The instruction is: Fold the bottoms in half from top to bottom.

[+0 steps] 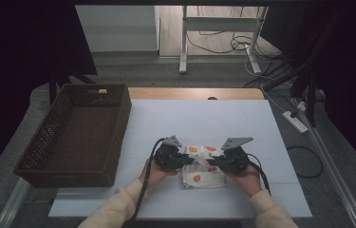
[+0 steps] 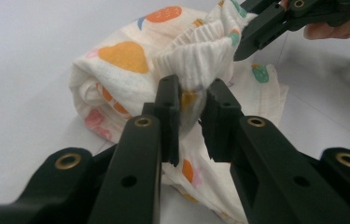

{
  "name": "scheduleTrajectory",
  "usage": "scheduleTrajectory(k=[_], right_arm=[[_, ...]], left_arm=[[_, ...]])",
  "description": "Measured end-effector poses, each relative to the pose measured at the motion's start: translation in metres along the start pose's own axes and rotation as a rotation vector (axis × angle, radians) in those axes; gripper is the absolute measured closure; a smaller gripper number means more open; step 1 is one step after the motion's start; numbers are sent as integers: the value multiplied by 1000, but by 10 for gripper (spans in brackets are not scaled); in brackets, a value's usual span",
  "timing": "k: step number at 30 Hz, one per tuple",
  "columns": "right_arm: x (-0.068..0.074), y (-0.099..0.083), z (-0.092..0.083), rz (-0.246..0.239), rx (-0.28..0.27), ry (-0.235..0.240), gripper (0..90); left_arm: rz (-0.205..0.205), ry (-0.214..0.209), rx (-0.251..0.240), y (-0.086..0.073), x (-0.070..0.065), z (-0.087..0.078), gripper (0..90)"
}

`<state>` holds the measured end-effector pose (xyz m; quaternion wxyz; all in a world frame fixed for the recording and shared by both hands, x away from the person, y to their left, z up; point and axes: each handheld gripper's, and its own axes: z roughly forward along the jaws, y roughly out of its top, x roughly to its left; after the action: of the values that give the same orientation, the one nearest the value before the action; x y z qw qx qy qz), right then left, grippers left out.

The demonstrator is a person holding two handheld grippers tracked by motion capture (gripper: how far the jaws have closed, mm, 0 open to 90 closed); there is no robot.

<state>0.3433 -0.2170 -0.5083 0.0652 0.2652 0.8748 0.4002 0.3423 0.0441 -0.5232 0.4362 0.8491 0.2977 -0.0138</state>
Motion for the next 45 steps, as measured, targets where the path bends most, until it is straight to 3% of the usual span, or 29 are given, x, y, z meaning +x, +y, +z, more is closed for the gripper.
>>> scheduleTrajectory(k=[19, 29, 31, 33, 34, 36, 38, 42, 45], right_arm=[[4, -6, -5, -20, 11, -11, 834], [8, -11, -8, -36, 30, -27, 825], [8, -12, -9, -37, 30, -26, 812], [9, -13, -10, -40, 24, -35, 780], [10, -13, -11, -41, 18, -37, 749], [12, -14, -15, -45, 9, -46, 644], [13, -15, -19, -30, -8, -54, 547], [13, -17, -27, 5, -53, -46, 469], [12, -17, -30, 27, -77, -45, 465]], left_arm=[[9, -14, 11, -2, -6, 2, 759], [8, -30, 23, -5, -8, 4, 686], [2, -40, 24, -5, -8, 4, 633], [-6, -47, 32, -4, -9, 3, 472], [-6, -48, 32, -3, -10, 2, 390], [-12, -50, 18, -3, -10, -1, 313], [-19, -42, -5, -1, -10, -6, 272], [-30, -41, -36, 1, -9, -12, 265], [-26, -23, -40, 2, -8, -15, 275]])
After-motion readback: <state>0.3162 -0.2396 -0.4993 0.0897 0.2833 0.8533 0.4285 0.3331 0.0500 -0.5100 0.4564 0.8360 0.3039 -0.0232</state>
